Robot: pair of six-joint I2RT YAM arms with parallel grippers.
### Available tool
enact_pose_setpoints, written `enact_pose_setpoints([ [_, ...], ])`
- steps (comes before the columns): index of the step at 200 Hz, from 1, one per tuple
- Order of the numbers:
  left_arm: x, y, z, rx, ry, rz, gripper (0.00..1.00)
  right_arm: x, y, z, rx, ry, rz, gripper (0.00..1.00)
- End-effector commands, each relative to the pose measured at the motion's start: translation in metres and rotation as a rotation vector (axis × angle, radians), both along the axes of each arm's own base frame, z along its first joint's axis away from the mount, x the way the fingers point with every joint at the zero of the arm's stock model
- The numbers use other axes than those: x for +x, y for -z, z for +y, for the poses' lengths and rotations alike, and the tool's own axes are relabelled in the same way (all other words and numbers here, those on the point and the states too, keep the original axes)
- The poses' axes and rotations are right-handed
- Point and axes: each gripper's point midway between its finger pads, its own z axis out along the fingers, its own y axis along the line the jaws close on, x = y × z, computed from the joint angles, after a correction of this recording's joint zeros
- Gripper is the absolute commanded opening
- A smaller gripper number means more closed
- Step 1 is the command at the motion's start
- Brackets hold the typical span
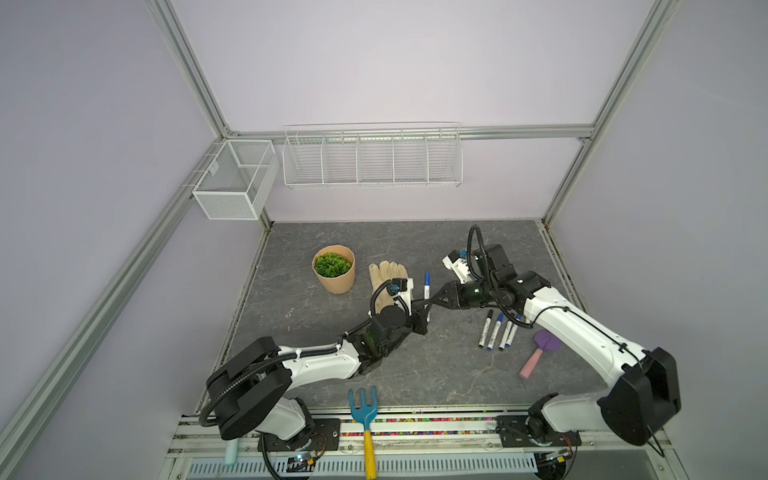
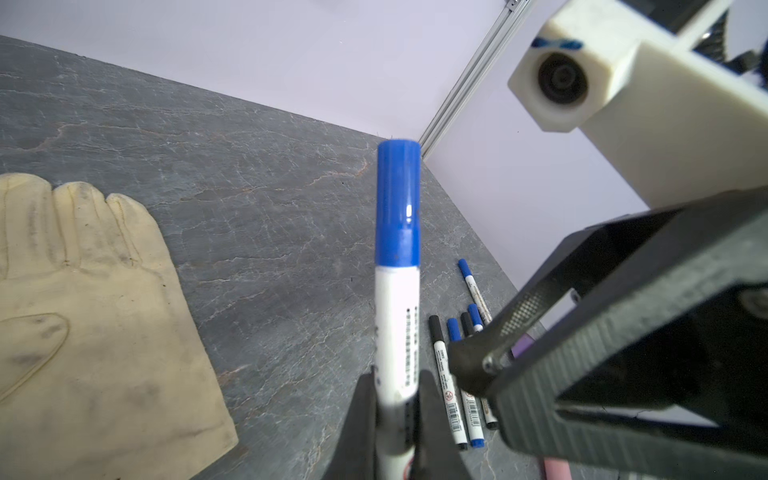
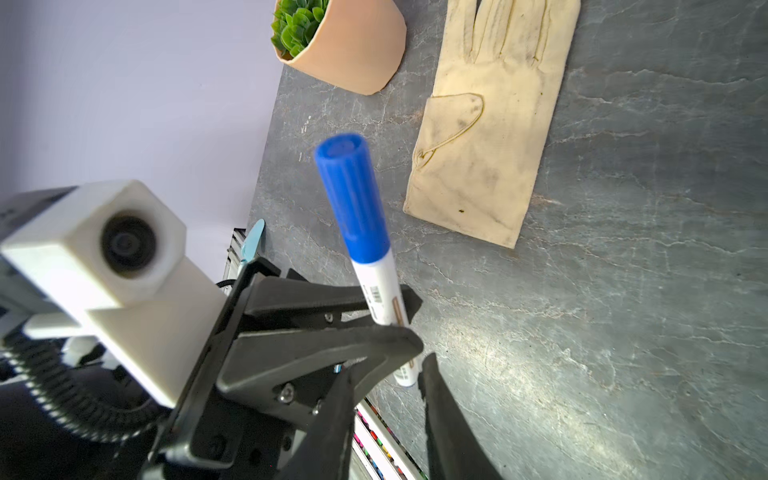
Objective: Insert the pens into the pen caps
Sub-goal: 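Grasp the capped marker with the right gripper from the left gripper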
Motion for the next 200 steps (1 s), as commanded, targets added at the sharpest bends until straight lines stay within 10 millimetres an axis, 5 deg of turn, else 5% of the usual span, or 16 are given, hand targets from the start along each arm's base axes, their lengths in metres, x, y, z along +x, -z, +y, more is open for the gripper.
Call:
enact_pose_setpoints([
  [1, 0.002, -0.018, -0.006, -0.065, -0.004, -0.026, 0.00, 0.002, -0.005, 0.000, 0.024, 0.022, -0.027, 0.34],
  [79, -0.004, -0.025, -0.014, -0.052, 0.023, -0.054, 0.00, 0.019, 0.004, 0.026, 0.028, 0.001, -0.037, 0.33],
  [152, -0.003, -0.029, -0.013, -0.056, 0.014, -0.058, 0.00, 0.020, 0.021, 0.014, -0.040, 0.076, -0.016, 0.09],
  [174, -0.003, -0.022, -0.009, -0.018, 0.000, -0.039, 0.23, 0.030, 0.037, -0.010, -0.128, 0.166, 0.020, 0.07],
  [183, -0.003, -0.019, -0.004, -0.010, -0.014, -0.033, 0.45, 0.033, 0.048, -0.024, -0.188, 0.212, 0.035, 0.07],
  [200, -0.003, -0.013, 0.013, 0.000, -0.064, -0.021, 0.52, 0.037, 0.076, -0.057, -0.337, 0.292, 0.077, 0.06],
])
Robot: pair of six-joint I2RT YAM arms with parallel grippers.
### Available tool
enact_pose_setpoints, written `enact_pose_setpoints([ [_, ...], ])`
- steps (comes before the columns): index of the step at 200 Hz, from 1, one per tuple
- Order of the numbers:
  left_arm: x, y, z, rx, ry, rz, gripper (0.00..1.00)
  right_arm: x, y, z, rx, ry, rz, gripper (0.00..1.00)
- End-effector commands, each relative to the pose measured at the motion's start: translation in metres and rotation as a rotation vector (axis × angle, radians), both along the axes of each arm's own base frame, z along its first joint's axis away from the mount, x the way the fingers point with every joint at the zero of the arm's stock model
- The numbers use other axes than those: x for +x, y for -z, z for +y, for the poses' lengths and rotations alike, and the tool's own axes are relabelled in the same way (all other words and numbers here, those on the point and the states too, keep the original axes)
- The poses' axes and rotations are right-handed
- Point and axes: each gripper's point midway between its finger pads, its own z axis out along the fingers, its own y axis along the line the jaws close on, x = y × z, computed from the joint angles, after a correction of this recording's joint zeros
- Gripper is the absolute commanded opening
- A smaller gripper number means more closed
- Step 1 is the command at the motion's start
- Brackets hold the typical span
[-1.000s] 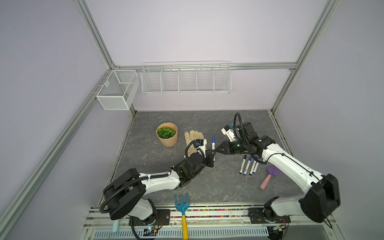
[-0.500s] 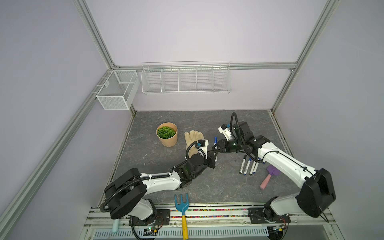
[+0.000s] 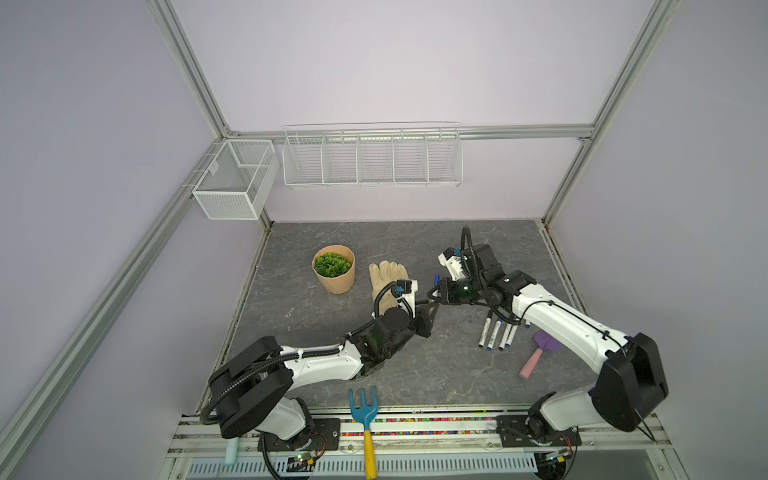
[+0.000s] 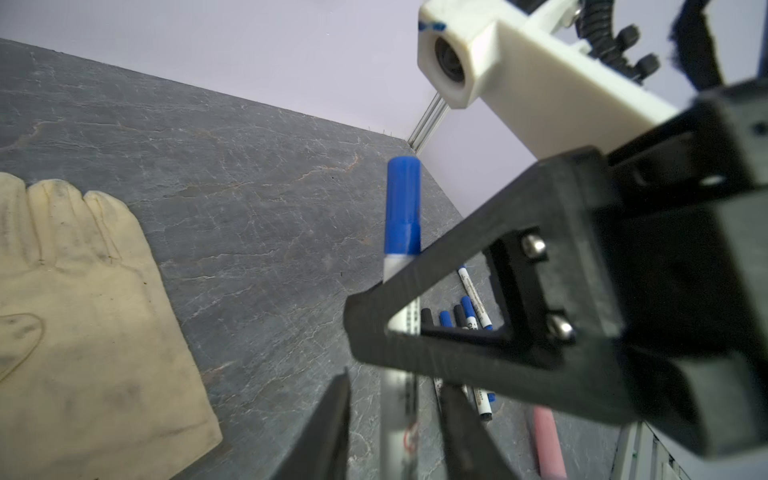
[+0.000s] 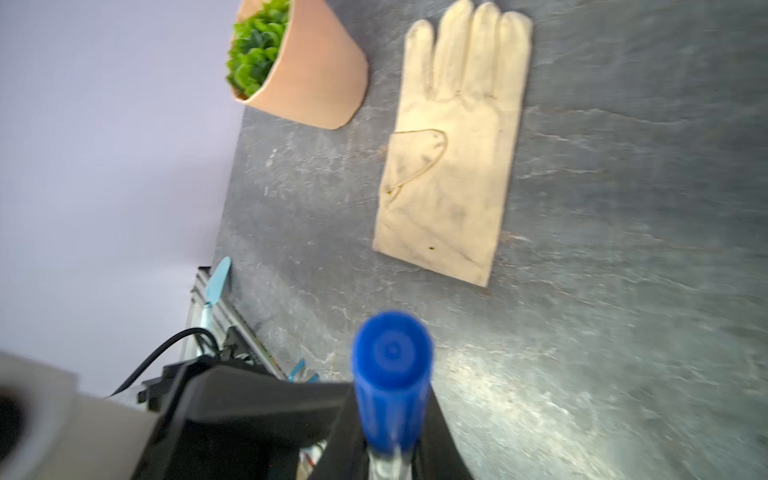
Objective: Insert the pens into the pen caps
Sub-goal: 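Grasp the capped marker with the right gripper from the left gripper, then set the capped marker down with the right gripper while the left draws back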
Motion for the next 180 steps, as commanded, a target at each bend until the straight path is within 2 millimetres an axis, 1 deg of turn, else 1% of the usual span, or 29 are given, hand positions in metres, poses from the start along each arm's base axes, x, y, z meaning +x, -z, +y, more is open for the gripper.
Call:
enact_pose_setpoints([
  [1, 0.003, -0.011, 0.019, -0.015, -0.075, -0.018, 0.52, 0.001, 0.048, -0.054, -0.229, 0.158, 0.105, 0.07],
  [16, 0.003, -0.006, 0.038, 0.007, -0.130, -0.006, 0.54, 0.000, 0.074, -0.080, -0.348, 0.212, 0.156, 0.07],
  [35, 0.001, 0.000, 0.063, 0.058, -0.195, 0.002, 0.55, -0.002, 0.101, -0.098, -0.421, 0.256, 0.215, 0.07],
  [76, -0.007, 0.004, 0.121, 0.174, -0.335, 0.004, 0.56, -0.007, 0.145, -0.122, -0.523, 0.306, 0.334, 0.08],
  [103, -0.015, 0.004, 0.151, 0.178, -0.394, -0.002, 0.56, -0.013, 0.164, -0.136, -0.538, 0.358, 0.405, 0.11],
  [113, -0.017, 0.004, 0.160, 0.170, -0.418, -0.001, 0.56, -0.014, 0.168, -0.140, -0.538, 0.380, 0.421, 0.14],
  [123, -0.019, 0.006, 0.168, 0.168, -0.430, 0.002, 0.56, -0.015, 0.170, -0.144, -0.537, 0.404, 0.428, 0.19],
  [144, -0.024, 0.007, 0.176, 0.154, -0.435, 0.011, 0.57, -0.014, 0.166, -0.151, -0.531, 0.446, 0.421, 0.29],
  [149, -0.024, 0.007, 0.177, 0.154, -0.435, 0.012, 0.57, -0.012, 0.163, -0.151, -0.526, 0.453, 0.408, 0.31],
  [152, -0.023, 0.007, 0.182, 0.160, -0.461, 0.006, 0.58, -0.012, 0.162, -0.152, -0.527, 0.455, 0.404, 0.32],
  [161, -0.023, 0.009, 0.183, 0.172, -0.466, 0.008, 0.58, -0.009, 0.155, -0.152, -0.517, 0.463, 0.385, 0.34],
  [163, -0.024, 0.004, 0.185, 0.154, -0.467, 0.002, 0.58, -0.008, 0.154, -0.152, -0.516, 0.464, 0.380, 0.35],
  [166, -0.024, 0.003, 0.186, 0.149, -0.468, 0.000, 0.58, -0.007, 0.151, -0.151, -0.511, 0.467, 0.372, 0.35],
  [180, -0.024, 0.002, 0.188, 0.154, -0.476, 0.000, 0.59, -0.003, 0.137, -0.153, -0.507, 0.484, 0.334, 0.38],
])
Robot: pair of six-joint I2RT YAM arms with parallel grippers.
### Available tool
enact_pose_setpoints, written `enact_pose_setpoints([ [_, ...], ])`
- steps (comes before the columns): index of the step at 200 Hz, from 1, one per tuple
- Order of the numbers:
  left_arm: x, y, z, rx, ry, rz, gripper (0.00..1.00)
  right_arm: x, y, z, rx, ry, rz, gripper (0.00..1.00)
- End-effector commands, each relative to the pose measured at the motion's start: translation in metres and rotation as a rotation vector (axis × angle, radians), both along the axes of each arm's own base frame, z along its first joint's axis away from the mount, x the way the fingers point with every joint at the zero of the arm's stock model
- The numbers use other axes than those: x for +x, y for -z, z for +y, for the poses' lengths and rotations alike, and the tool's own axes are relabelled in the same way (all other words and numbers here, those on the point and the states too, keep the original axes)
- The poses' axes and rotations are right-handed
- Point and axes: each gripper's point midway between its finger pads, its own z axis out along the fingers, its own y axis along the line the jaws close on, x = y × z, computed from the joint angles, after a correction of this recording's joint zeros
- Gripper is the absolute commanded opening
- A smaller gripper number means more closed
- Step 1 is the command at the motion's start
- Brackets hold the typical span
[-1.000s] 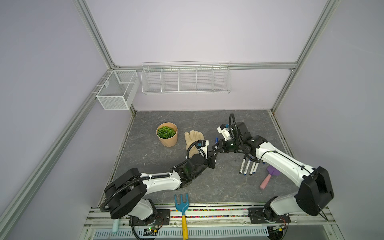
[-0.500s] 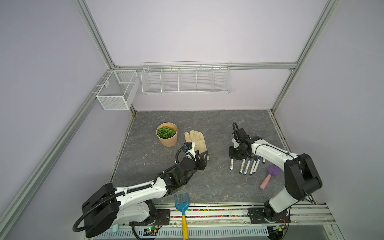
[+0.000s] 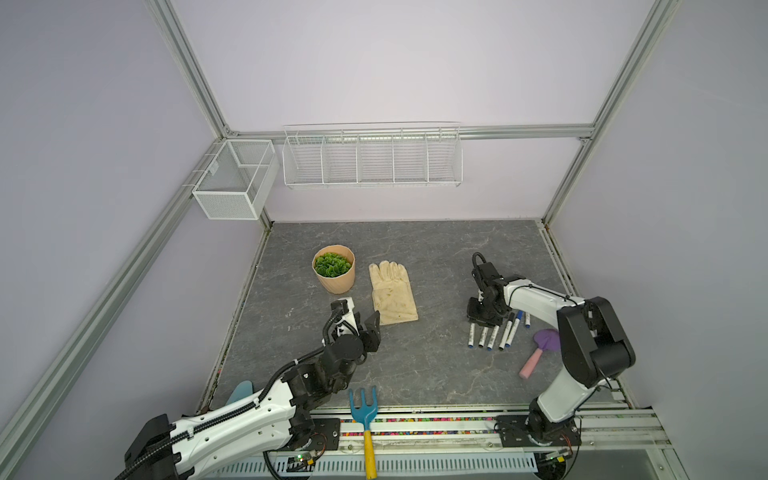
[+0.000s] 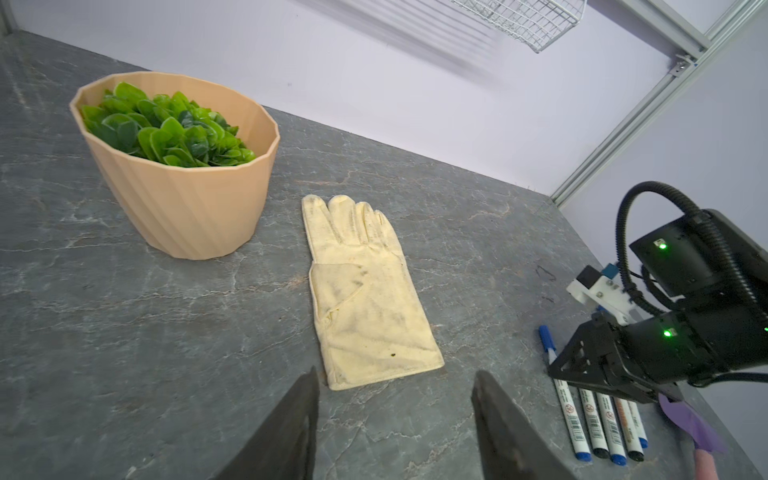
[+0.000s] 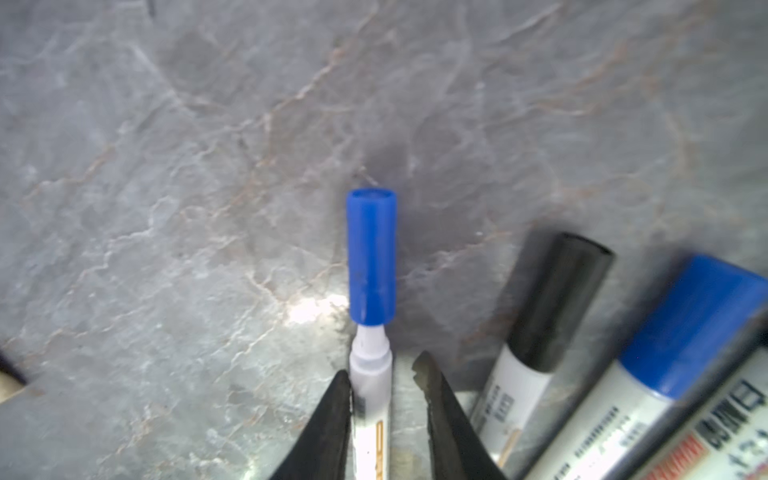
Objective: Insert the pens into the pen caps
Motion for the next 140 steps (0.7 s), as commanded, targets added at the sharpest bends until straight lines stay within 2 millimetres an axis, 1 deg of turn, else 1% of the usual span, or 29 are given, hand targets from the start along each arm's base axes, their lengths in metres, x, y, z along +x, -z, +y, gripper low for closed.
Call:
enact_pose_setpoints([
  [1, 0.000, 0.005, 0.014, 0.022, -0.054, 0.009, 0.59, 0.000, -0.019, -0.012, -0.032, 0.045, -0.049, 0.38],
  [25, 0.001, 0.002, 0.018, 0.032, -0.077, 0.007, 0.60, 0.009, -0.051, -0.019, -0.050, 0.061, -0.163, 0.40],
  [53, 0.004, -0.002, 0.029, 0.064, -0.136, -0.014, 0.60, 0.022, -0.089, -0.032, -0.088, 0.072, -0.319, 0.40],
  [65, 0.004, -0.002, 0.032, 0.066, -0.150, -0.018, 0.60, 0.027, -0.100, -0.034, -0.097, 0.068, -0.374, 0.41],
  [77, 0.005, -0.001, 0.031, 0.073, -0.145, -0.015, 0.59, 0.031, -0.106, -0.034, -0.102, 0.061, -0.392, 0.41],
  [92, 0.005, -0.002, 0.024, 0.076, -0.119, -0.007, 0.58, 0.036, -0.104, -0.031, -0.106, 0.044, -0.371, 0.41],
  [97, 0.006, 0.004, 0.018, 0.099, -0.104, 0.008, 0.58, 0.037, -0.099, -0.030, -0.110, 0.038, -0.354, 0.41],
  [106, 0.007, 0.007, 0.008, 0.110, -0.071, 0.019, 0.58, 0.039, -0.092, -0.027, -0.111, 0.022, -0.327, 0.41],
  [122, 0.011, 0.008, -0.014, 0.126, -0.010, 0.035, 0.57, 0.039, -0.074, -0.024, -0.122, 0.005, -0.243, 0.40],
  [140, 0.011, 0.012, -0.052, 0.129, 0.124, 0.061, 0.57, 0.032, -0.056, -0.020, -0.106, -0.004, -0.181, 0.40],
])
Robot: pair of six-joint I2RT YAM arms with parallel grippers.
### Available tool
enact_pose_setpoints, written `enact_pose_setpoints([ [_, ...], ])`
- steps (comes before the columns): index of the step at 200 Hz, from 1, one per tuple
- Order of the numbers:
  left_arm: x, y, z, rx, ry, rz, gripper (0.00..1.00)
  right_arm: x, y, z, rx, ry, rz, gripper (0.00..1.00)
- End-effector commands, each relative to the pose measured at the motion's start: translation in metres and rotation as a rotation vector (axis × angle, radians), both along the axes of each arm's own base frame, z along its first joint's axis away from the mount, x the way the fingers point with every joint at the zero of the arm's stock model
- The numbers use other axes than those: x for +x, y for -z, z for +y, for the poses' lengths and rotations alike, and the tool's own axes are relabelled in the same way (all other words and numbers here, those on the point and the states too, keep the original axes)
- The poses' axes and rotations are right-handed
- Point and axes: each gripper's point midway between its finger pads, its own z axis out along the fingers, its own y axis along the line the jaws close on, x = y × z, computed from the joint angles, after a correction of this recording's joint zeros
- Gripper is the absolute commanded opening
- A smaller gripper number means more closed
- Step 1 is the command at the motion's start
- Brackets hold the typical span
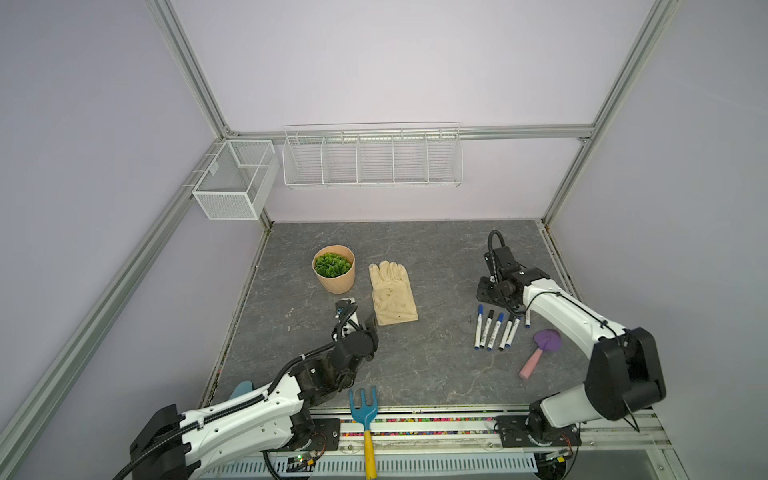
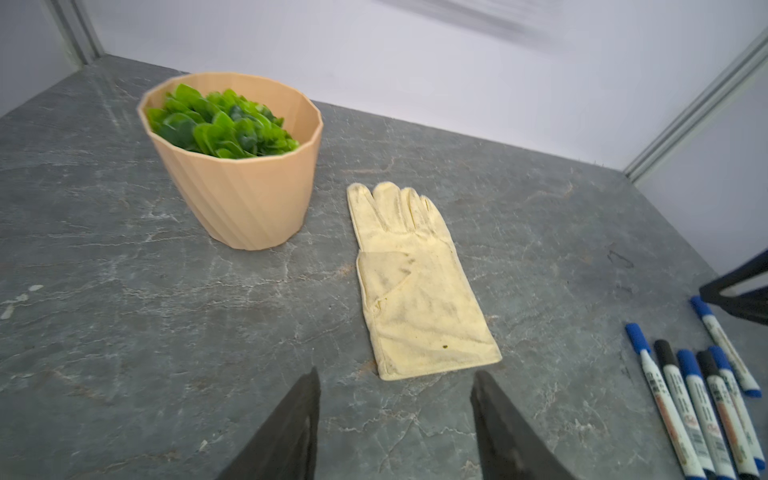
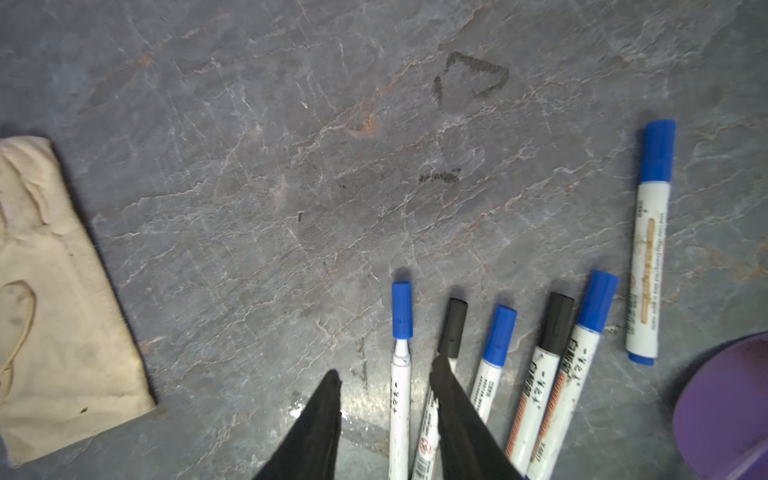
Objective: Insert the pens into the pen caps
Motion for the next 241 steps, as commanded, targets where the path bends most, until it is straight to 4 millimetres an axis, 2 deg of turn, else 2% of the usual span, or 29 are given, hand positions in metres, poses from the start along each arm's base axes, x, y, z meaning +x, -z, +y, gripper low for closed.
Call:
enact_pose_setpoints([
  [1, 0.001, -0.013, -0.048, -0.046, 0.159, 0.014, 0.57, -0.014, 0.023, 0.000, -0.007, -0.019, 0.106, 0.40],
  [51, -0.002, 0.004, -0.157, 0.028, 0.487, 0.087, 0.57, -0.022, 0.052, 0.004, -0.003, -0.044, 0.197, 0.38],
  [84, -0.003, 0.009, -0.196, 0.030, 0.564, 0.093, 0.58, -0.037, 0.069, 0.007, 0.025, -0.054, 0.256, 0.37],
  [118, -0.002, 0.018, -0.208, 0.028, 0.578, 0.116, 0.57, -0.049, 0.081, 0.007, 0.039, -0.052, 0.291, 0.36],
  [143, -0.002, 0.023, -0.210, 0.037, 0.582, 0.127, 0.58, -0.049, 0.085, 0.011, 0.062, -0.055, 0.293, 0.34],
  [165, -0.002, 0.028, -0.212, 0.044, 0.589, 0.138, 0.58, -0.049, 0.089, 0.017, 0.078, -0.064, 0.301, 0.29],
  [188, -0.004, 0.034, -0.214, 0.046, 0.600, 0.152, 0.58, -0.053, 0.091, 0.021, 0.094, -0.069, 0.307, 0.17],
  [207, -0.007, 0.039, -0.218, 0.046, 0.621, 0.163, 0.59, -0.057, 0.088, 0.029, 0.139, -0.081, 0.312, 0.10],
  [226, -0.012, 0.046, -0.221, 0.057, 0.655, 0.176, 0.60, -0.062, 0.078, 0.040, 0.207, -0.106, 0.304, 0.08],
  [241, -0.016, 0.047, -0.223, 0.060, 0.693, 0.179, 0.67, -0.065, 0.065, 0.042, 0.212, -0.136, 0.282, 0.07],
])
